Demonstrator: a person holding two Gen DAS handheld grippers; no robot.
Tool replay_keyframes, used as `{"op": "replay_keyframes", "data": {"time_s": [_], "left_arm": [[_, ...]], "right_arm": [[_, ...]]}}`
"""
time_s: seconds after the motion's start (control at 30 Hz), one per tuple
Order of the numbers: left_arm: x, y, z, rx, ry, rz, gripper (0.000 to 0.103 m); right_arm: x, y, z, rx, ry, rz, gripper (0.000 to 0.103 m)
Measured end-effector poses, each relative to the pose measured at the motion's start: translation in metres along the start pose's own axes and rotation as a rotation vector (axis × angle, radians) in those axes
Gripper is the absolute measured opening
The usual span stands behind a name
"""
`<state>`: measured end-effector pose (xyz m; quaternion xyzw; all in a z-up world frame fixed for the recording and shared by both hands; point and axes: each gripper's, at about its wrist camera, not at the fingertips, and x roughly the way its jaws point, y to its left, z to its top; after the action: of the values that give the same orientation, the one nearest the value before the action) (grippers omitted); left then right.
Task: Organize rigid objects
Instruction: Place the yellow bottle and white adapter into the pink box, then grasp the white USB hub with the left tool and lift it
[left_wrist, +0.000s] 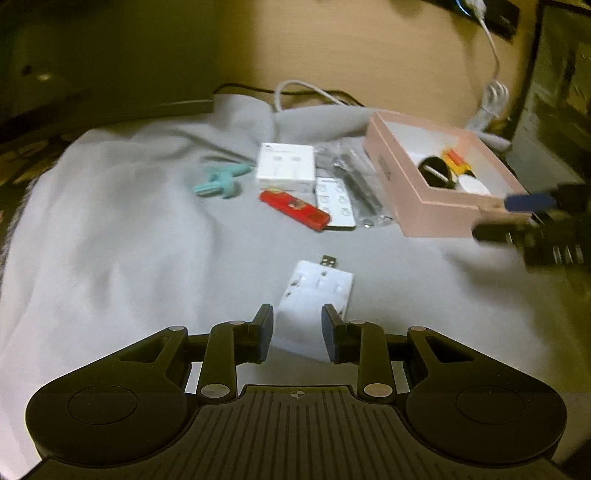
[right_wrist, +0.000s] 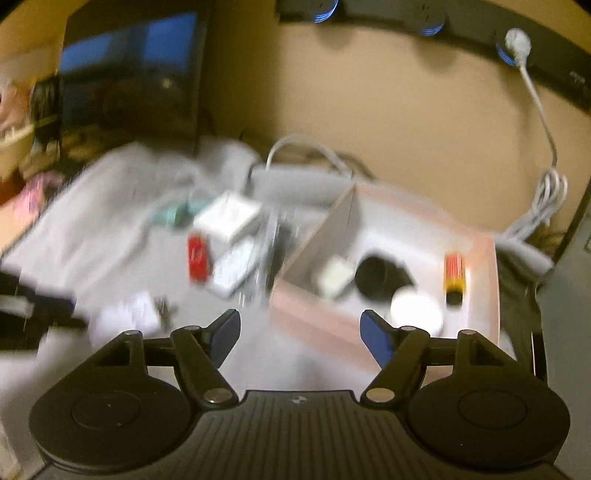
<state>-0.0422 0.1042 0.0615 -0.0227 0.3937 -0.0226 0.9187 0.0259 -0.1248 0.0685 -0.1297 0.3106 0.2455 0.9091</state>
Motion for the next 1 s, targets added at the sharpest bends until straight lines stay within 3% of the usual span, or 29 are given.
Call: {"op": "replay_keyframes", "data": {"time_s": [0.17,0.27,0.4,0.5,0.63,0.7,0.9,1.0], "left_arm": [[0.023,-0.022,0.002,0.108,0.059,-0.009,0.032],[0.026,-0.034,-0.001,0.166,0.045,-0.018,0.036],[0.030,-0.040,0.000,0.182,0.043,-0.058,0.049],[0.032,-0.041,0.002,0.188,0.041,-0.059,0.049],[0.037,-0.036,0.004,0.219,0.033,0.036,0.048],[0.040,-0.033,0.005,0.245,0.040,0.063,0.053],[0.051,-0.021,0.011,0.197,0.074,0.084,0.053],[0.056,-0.007,0.012,0.095,0.100,0.052,0.055]], "right_arm": [[-0.004,-0.001,-0.035,0.006,0.074,-0.026,0.072],[-0.004,-0.006,-0.054,0.023,0.113,-0.055,0.072],[0.000,-0.015,-0.071,0.074,0.168,-0.067,0.072],[-0.002,-0.020,-0.078,0.104,0.167,-0.069,0.077],[-0.003,-0.022,-0.081,0.119,0.163,-0.072,0.080],[-0.002,-0.023,-0.082,0.126,0.162,-0.074,0.082],[-0.001,-0.026,-0.084,0.137,0.161,-0.072,0.087],[0.000,-0.027,-0.084,0.144,0.162,-0.075,0.089]]}}
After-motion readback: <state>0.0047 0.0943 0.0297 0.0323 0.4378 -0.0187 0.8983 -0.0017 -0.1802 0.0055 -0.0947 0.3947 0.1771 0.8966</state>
